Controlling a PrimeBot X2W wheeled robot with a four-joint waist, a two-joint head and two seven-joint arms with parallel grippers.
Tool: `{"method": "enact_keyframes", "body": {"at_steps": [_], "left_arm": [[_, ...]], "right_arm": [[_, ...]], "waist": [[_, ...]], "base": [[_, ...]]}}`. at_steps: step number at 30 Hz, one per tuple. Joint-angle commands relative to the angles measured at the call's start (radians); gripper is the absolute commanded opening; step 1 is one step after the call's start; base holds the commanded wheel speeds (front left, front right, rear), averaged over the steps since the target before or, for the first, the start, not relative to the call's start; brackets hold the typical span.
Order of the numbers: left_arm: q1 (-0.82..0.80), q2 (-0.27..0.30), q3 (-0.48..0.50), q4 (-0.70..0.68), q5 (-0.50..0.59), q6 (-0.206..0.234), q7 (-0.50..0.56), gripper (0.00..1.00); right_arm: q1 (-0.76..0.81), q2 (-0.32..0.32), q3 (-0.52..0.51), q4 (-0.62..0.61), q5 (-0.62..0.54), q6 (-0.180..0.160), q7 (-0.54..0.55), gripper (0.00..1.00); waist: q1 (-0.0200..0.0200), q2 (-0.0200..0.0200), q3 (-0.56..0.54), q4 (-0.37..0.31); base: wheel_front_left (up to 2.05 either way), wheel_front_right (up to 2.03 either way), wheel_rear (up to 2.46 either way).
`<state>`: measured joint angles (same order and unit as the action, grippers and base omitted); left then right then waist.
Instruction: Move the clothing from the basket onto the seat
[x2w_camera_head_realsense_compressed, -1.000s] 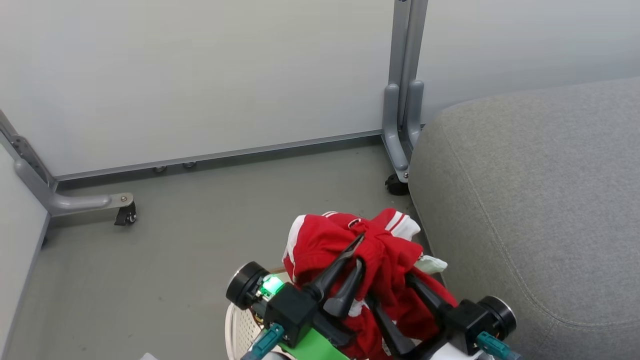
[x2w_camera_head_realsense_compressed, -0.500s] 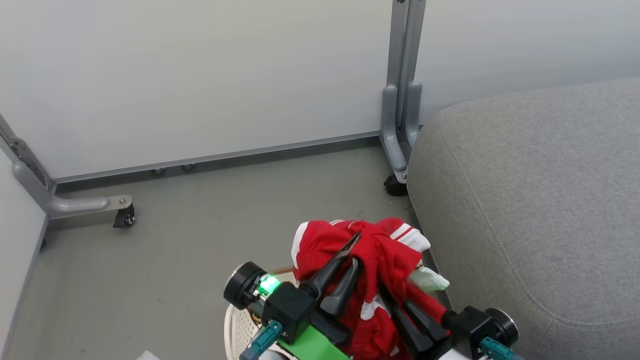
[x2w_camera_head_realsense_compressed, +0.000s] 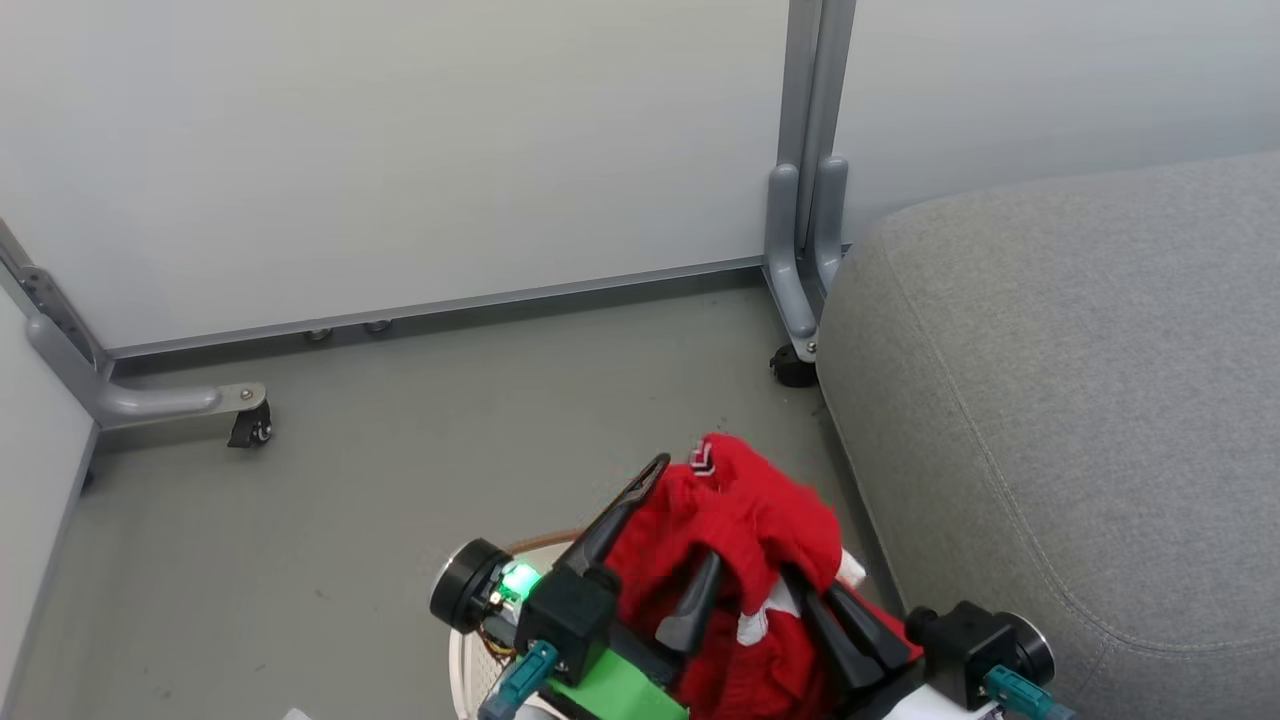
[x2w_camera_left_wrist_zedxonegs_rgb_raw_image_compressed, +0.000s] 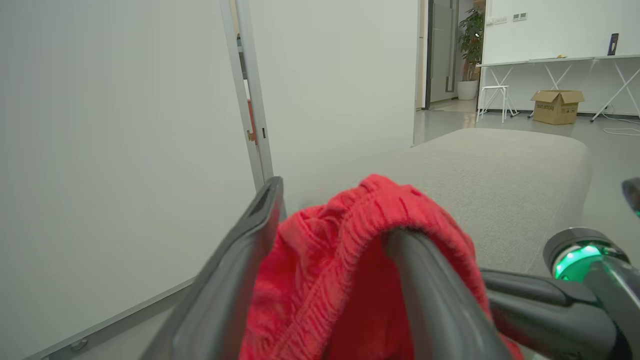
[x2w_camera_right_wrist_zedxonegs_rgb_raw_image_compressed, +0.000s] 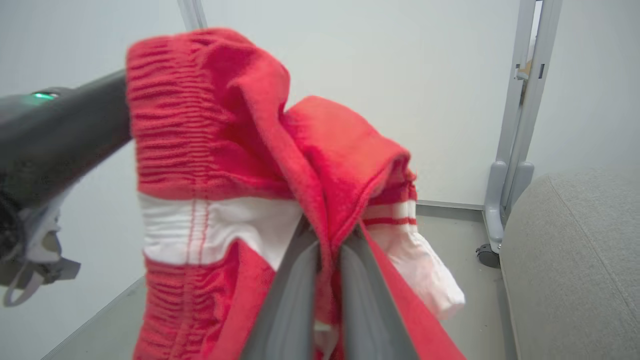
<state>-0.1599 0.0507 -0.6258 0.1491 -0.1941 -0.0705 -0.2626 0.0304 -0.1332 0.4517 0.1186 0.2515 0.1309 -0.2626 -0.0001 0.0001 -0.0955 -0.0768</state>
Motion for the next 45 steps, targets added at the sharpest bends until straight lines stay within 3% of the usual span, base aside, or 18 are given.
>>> {"method": "enact_keyframes", "body": {"at_steps": [1, 14, 23, 35, 45], "left_arm": [[0.015, 0.005, -0.001, 0.013, 0.008, 0.005, -0.003, 1.0], [-0.02, 0.04, 0.018, 0.079, -0.002, -0.002, -0.003, 1.0], [-0.004, 0.058, 0.039, 0.071, -0.008, 0.014, -0.003, 1.0], [0.023, 0.075, 0.086, 0.004, 0.035, 0.02, -0.003, 1.0], [-0.032, 0.086, 0.104, -0.003, 0.067, -0.004, -0.003, 1.0]], "right_arm": [[0.006, 0.005, -0.006, -0.005, 0.006, 0.0, -0.003, 0.0], [-0.007, 0.02, -0.055, -0.024, -0.006, 0.0, -0.003, 0.0], [-0.019, 0.048, -0.181, -0.088, 0.017, 0.0, -0.004, 0.0], [-0.002, 0.065, -0.25, -0.18, 0.01, 0.0, -0.003, 0.0], [-0.018, 0.076, -0.268, -0.23, -0.026, 0.0, -0.004, 0.0]], "waist": [[0.0001, -0.0001, 0.002, 0.0], [0.0001, -0.0001, 0.025, -0.006], [0.0001, -0.0001, 0.06, -0.05], [0.0001, -0.0001, 0.137, -0.19], [0.0001, -0.0001, 0.291, -0.325]], "base": [[0.0, 0.0, 0.0], [0.0, 0.0, 0.0], [0.0, 0.0, 0.0], [0.0, 0.0, 0.0], [0.0, 0.0, 0.0]]}}
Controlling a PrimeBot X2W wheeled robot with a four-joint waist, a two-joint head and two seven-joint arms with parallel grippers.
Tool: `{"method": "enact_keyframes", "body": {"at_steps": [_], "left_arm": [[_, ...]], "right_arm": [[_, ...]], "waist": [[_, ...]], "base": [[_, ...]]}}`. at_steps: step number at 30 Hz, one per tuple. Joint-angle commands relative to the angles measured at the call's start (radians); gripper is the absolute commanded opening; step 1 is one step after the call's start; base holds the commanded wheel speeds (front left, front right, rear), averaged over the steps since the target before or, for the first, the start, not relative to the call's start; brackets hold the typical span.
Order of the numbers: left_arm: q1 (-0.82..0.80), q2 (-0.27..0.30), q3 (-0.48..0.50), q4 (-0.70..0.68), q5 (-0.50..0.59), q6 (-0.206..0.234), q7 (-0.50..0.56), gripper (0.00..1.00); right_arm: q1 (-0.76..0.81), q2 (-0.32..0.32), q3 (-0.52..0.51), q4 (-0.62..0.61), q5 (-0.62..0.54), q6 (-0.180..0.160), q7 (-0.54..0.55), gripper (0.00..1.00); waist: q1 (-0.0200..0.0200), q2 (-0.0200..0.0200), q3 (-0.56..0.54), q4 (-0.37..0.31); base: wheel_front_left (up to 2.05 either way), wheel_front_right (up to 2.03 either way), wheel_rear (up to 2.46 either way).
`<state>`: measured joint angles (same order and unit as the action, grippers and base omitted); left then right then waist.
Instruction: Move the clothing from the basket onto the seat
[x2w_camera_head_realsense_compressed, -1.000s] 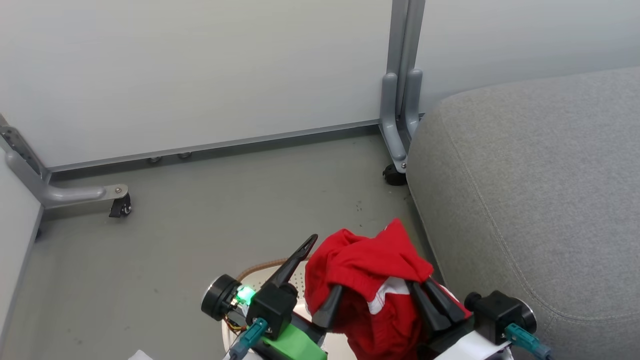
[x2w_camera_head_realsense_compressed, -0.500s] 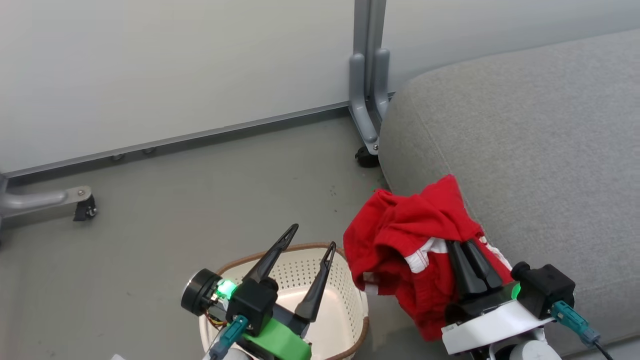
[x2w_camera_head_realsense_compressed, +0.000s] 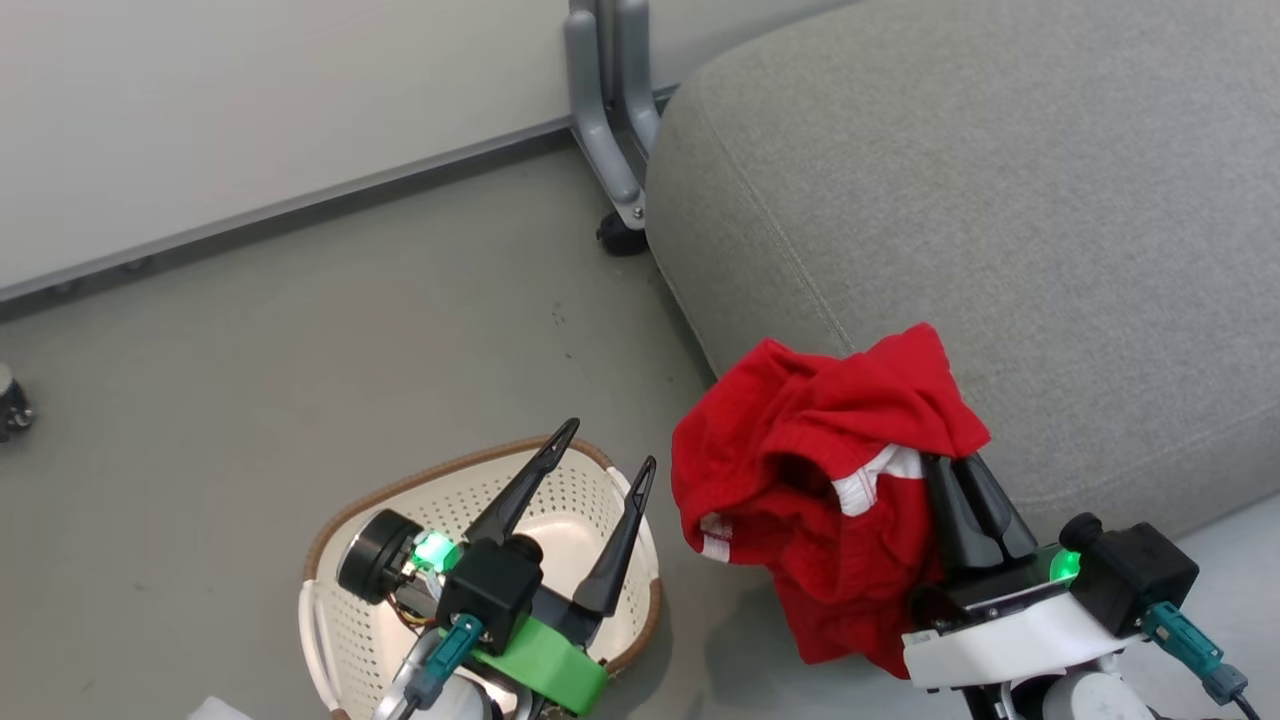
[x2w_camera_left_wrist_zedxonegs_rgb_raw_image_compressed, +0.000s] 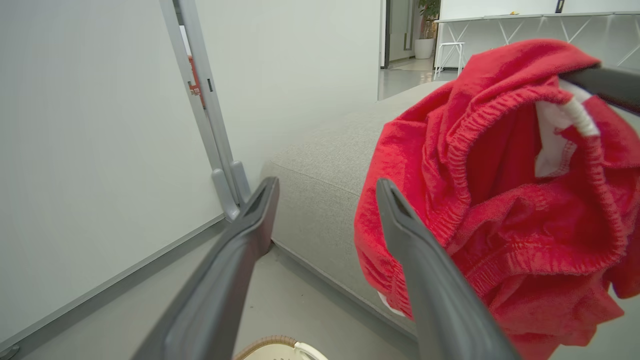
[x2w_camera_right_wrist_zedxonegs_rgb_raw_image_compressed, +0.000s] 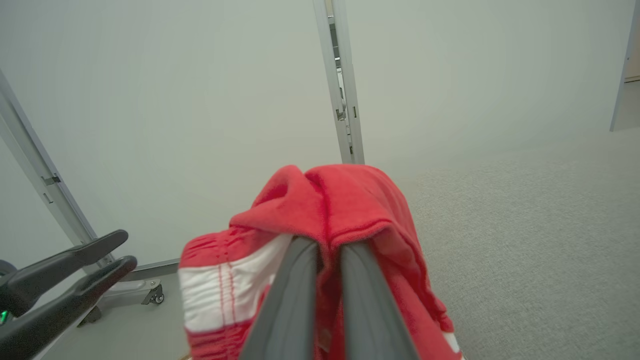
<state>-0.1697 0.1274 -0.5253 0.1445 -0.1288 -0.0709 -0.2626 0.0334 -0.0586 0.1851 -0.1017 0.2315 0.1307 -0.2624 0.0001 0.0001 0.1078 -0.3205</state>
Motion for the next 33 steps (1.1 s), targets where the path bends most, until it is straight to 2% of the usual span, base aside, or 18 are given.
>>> {"method": "enact_keyframes", "body": {"at_steps": [1, 9, 14, 19, 21, 26, 33], "left_arm": [[-0.027, 0.011, 0.005, 0.003, 0.006, -0.006, -0.003, 1.0], [-0.091, 0.022, 0.005, 0.032, 0.017, -0.024, -0.003, 1.0], [-0.158, 0.031, -0.016, 0.048, -0.017, -0.044, 0.022, 1.0], [-0.242, 0.044, -0.059, 0.036, -0.055, -0.056, 0.056, 1.0], [-0.281, 0.056, -0.096, 0.041, -0.047, -0.059, 0.065, 1.0], [-0.357, 0.073, -0.155, 0.07, -0.038, -0.059, 0.049, 1.0], [-0.418, 0.06, -0.224, 0.078, -0.06, -0.06, 0.005, 1.0]], "right_arm": [[-0.025, 0.003, -0.008, -0.013, -0.006, 0.0, -0.004, 0.0], [-0.102, 0.008, -0.098, -0.031, 0.016, 0.0, -0.004, 0.0], [-0.249, 0.003, -0.187, -0.039, 0.021, 0.0, -0.004, 0.0], [-0.439, -0.054, -0.341, -0.014, 0.062, 0.0, -0.004, 0.0], [-0.517, -0.1, -0.414, 0.021, 0.072, 0.0, -0.004, 0.0], [-0.656, -0.227, -0.469, 0.169, 0.121, 0.0, -0.004, 0.0], [-0.783, -0.41, -0.431, 0.383, 0.094, 0.0, -0.004, 0.0]], "waist": [[-0.0001, -0.0001, 0.099, -0.088], [-0.0001, -0.0001, 0.227, -0.12], [-0.0001, -0.0001, 0.336, -0.096], [-0.0001, -0.0001, 0.441, -0.046], [-0.0001, -0.0001, 0.475, -0.014], [-0.0001, -0.0001, 0.532, 0.053], [-0.0001, -0.0001, 0.571, 0.133]], "base": [[0.0, 0.0, 0.0], [0.0, 0.0, 0.0], [0.0, 0.0, 0.0], [0.0, 0.0, 0.0], [0.0, 0.0, 0.0], [0.0, 0.0, 0.0], [0.0, 0.0, 0.0]]}}
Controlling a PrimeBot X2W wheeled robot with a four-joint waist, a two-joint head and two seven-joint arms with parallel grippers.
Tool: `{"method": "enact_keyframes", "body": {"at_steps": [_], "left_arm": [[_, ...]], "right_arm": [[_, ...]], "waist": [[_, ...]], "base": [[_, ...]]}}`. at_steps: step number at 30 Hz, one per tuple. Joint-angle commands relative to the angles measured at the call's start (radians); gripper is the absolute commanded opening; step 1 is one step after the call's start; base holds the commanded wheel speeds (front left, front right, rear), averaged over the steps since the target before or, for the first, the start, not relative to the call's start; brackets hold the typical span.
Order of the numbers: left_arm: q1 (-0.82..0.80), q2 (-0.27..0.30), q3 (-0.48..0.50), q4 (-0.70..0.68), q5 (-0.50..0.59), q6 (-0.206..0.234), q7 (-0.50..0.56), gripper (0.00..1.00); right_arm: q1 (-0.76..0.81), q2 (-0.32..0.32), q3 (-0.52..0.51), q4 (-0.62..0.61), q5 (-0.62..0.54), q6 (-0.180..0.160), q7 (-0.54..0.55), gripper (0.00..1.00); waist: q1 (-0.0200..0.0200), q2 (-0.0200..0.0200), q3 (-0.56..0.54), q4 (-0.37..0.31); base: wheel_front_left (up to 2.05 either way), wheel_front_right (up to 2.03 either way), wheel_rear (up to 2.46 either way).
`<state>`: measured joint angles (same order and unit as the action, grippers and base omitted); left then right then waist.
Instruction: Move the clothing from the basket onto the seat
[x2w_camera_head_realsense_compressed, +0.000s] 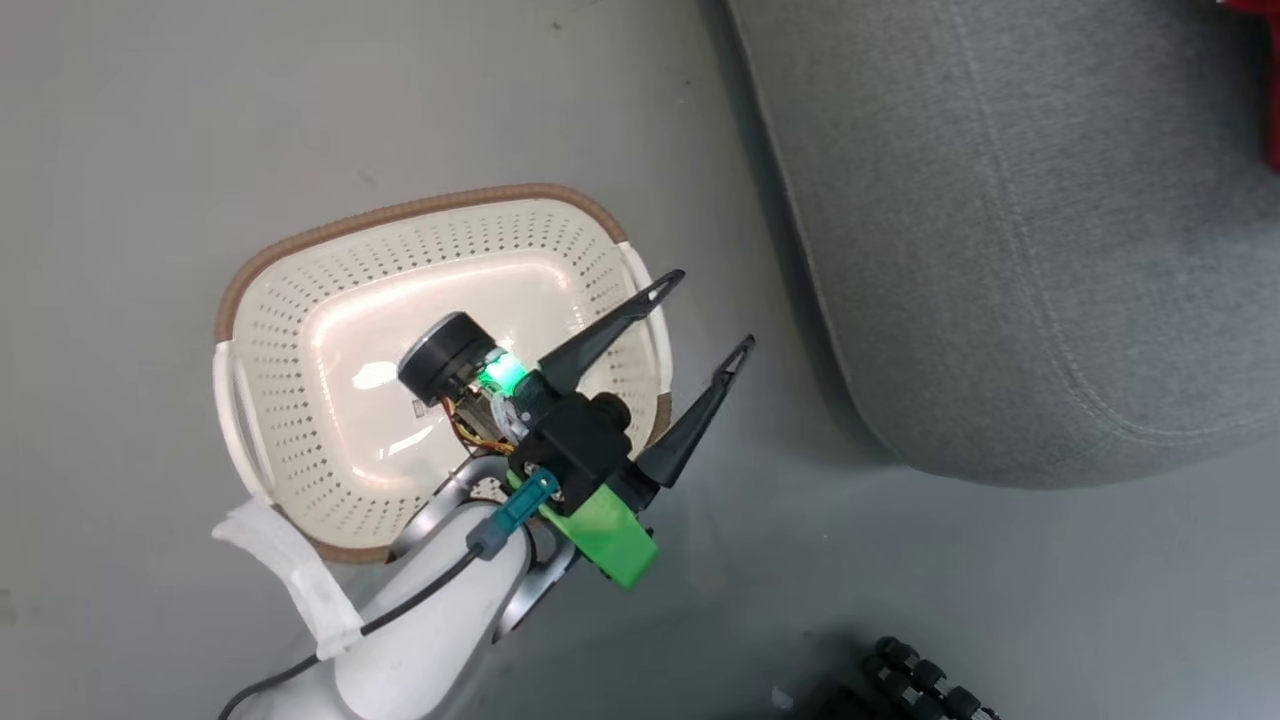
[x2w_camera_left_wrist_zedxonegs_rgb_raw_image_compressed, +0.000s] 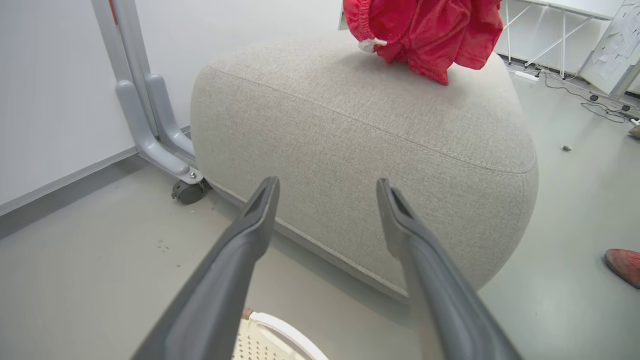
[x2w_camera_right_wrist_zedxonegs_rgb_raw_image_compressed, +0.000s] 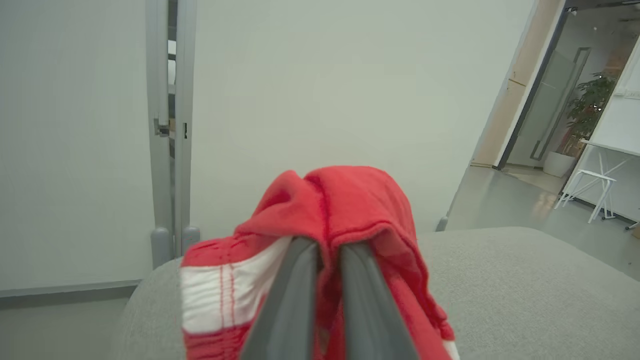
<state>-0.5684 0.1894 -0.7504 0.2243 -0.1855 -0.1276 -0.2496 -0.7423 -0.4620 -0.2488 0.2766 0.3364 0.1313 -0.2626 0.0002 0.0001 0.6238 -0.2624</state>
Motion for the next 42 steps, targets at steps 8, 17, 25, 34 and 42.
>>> {"method": "enact_keyframes", "body": {"at_steps": [8, 17, 25, 34, 42], "left_arm": [[-0.008, -0.036, 0.007, -0.03, -0.035, -0.004, -0.017, 1.0], [0.045, -0.035, 0.063, -0.069, -0.016, -0.002, -0.016, 1.0], [0.163, -0.069, 0.159, -0.085, 0.003, 0.023, -0.016, 1.0], [0.396, -0.13, 0.321, -0.037, -0.065, 0.114, -0.016, 1.0], [0.574, -0.138, 0.458, -0.072, -0.079, 0.158, -0.015, 1.0]], "right_arm": [[-0.015, -0.032, 0.006, 0.247, -0.018, -0.001, -0.003, 0.0], [0.079, 0.076, -0.092, 0.241, -0.03, -0.001, -0.003, 1.0], [0.315, 0.168, 0.042, 0.041, -0.037, -0.001, -0.003, 1.0], [0.608, 0.262, 0.264, -0.102, -0.079, -0.001, -0.003, 1.0], [0.729, 0.319, 0.405, -0.094, -0.105, -0.001, -0.003, 1.0]], "waist": [[-0.0002, -0.0001, 0.012, 0.131], [-0.0002, -0.0001, -0.049, 0.122], [-0.0002, -0.0001, -0.202, 0.108], [-0.0002, -0.0001, -0.452, 0.159], [-0.0002, -0.0001, -0.601, 0.203]], "base": [[0.0, 0.0, 0.0], [0.0, 0.0, 0.0], [0.0, 0.0, 0.0], [0.0, 0.0, 0.0], [0.0, 0.0, 0.0]]}}
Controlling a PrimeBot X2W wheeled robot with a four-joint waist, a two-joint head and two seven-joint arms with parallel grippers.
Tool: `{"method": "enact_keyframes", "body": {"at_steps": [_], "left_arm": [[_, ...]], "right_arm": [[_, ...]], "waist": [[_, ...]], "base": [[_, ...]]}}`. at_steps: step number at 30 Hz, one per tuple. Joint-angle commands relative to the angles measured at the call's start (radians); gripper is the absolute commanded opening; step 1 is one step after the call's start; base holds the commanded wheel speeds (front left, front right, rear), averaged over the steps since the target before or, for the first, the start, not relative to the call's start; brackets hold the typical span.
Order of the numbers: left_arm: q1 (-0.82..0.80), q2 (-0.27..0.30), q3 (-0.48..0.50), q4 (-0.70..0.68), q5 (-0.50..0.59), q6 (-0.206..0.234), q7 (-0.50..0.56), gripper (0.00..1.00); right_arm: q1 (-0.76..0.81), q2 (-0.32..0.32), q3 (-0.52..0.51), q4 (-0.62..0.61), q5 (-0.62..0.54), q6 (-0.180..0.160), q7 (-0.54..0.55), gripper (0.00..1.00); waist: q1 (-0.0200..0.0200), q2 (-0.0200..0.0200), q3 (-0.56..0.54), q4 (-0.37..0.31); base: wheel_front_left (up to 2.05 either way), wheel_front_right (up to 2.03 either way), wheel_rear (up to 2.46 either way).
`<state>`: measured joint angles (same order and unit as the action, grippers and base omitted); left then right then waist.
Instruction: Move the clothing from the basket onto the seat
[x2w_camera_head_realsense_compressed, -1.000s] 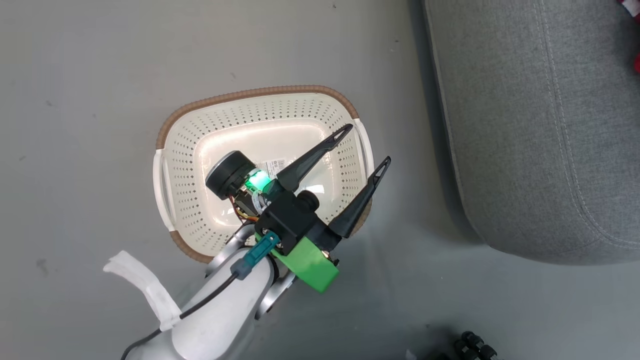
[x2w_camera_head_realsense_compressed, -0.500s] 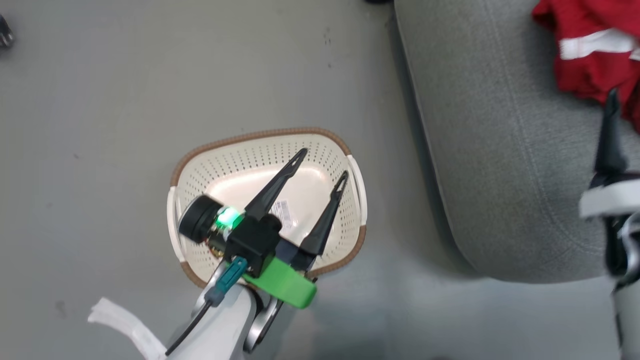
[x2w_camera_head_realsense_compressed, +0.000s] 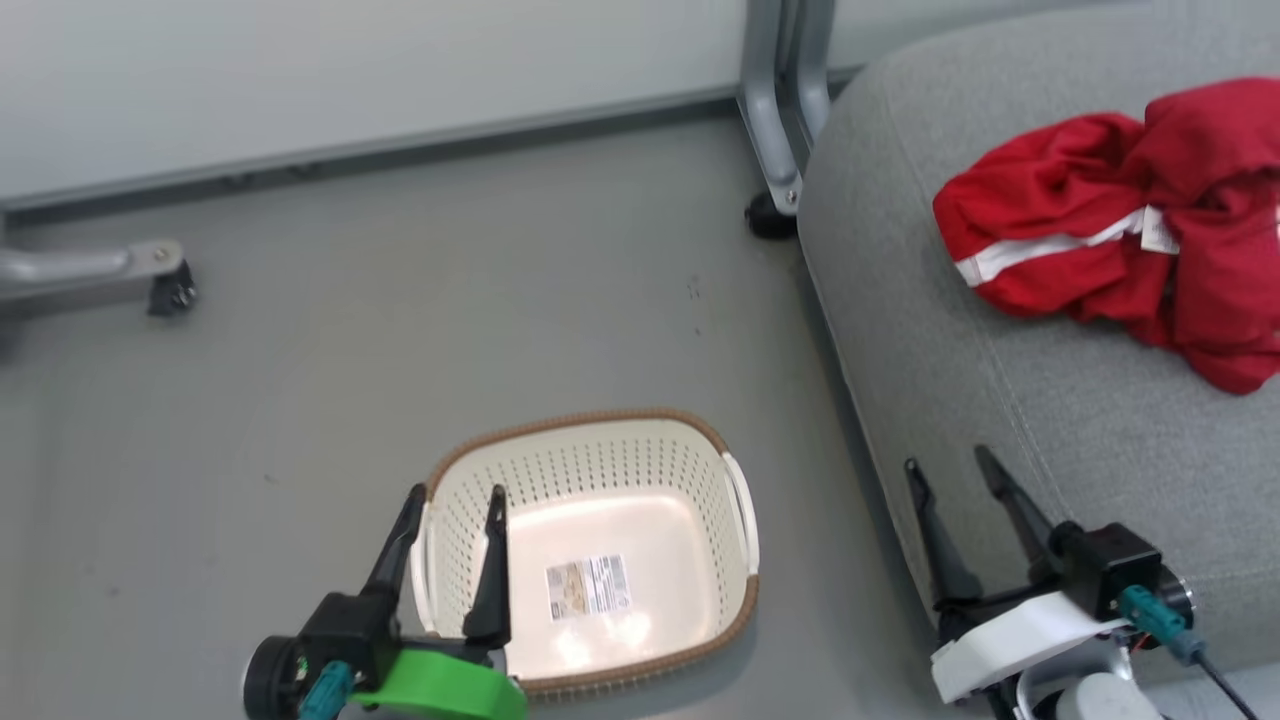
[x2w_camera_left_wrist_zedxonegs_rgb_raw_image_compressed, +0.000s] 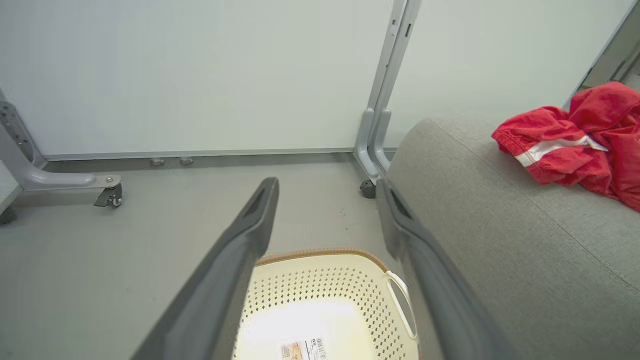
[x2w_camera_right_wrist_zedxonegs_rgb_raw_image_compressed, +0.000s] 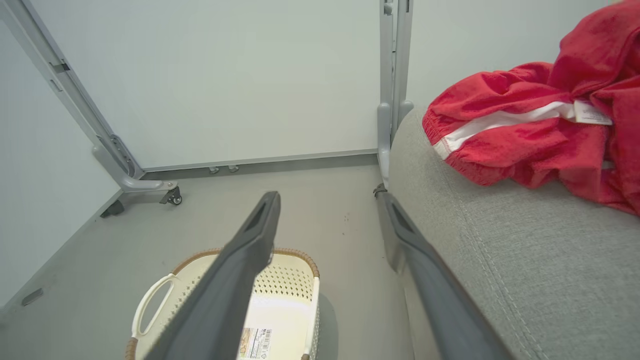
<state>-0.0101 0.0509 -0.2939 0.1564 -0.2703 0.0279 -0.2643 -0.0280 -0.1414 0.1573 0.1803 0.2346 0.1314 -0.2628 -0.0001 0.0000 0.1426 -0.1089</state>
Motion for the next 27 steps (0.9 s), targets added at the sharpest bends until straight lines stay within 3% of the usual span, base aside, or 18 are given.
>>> {"method": "enact_keyframes", "body": {"at_steps": [1, 15, 27], "left_arm": [[0.033, 0.001, 0.02, -0.017, 0.01, 0.002, 0.0, 1.0], [0.195, 0.0, 0.145, -0.16, 0.063, 0.01, 0.0, 1.0], [0.286, 0.0, 0.172, -0.18, 0.072, 0.008, 0.0, 1.0]], "right_arm": [[0.019, 0.008, 0.004, 0.0, -0.004, -0.001, -0.003, 1.0], [0.1, 0.051, -0.022, -0.097, -0.076, -0.001, -0.003, 1.0], [0.164, 0.064, -0.041, -0.126, -0.089, -0.001, -0.003, 1.0]], "waist": [[0.0001, 0.0, -0.13, 0.058], [0.0001, 0.0, -0.206, 0.075], [0.0001, 0.0, -0.246, 0.069]], "base": [[0.0, 0.0, 0.0], [0.0, 0.0, 0.0], [0.0, 0.0, 0.0]]}}
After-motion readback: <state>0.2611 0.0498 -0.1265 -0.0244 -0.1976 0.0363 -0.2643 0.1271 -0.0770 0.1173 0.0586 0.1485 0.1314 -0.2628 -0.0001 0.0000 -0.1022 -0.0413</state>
